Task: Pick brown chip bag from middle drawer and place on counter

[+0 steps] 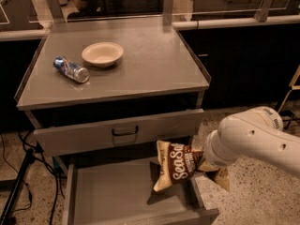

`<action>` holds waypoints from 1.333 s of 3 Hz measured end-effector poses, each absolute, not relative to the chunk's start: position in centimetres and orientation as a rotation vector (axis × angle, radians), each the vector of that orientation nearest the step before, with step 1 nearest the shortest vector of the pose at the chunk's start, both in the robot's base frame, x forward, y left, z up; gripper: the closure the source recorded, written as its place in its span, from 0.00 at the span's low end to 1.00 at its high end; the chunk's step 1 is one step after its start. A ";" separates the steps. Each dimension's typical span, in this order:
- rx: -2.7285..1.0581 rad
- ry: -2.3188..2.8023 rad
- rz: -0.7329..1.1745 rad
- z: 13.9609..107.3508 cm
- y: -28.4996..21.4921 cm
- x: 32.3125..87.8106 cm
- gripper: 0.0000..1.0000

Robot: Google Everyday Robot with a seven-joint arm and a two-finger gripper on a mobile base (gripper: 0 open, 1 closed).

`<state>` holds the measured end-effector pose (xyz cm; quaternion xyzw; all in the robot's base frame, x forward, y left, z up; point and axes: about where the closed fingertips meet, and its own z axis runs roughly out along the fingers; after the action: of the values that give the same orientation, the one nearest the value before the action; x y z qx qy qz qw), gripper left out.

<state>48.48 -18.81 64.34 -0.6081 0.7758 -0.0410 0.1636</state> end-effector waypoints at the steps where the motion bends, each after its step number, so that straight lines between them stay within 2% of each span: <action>1: -1.726 2.139 -0.159 68.2 -19.2 47.9 1.00; 2: -1.719 2.049 -0.227 72.3 -19.3 47.1 1.00; 4: -1.653 2.068 -0.237 73.6 -19.5 48.5 1.00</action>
Offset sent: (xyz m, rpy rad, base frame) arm -0.0230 -0.0076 0.1319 0.0012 -0.2687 0.0894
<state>48.50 -19.45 73.59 -0.6040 0.7553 -0.0867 0.2394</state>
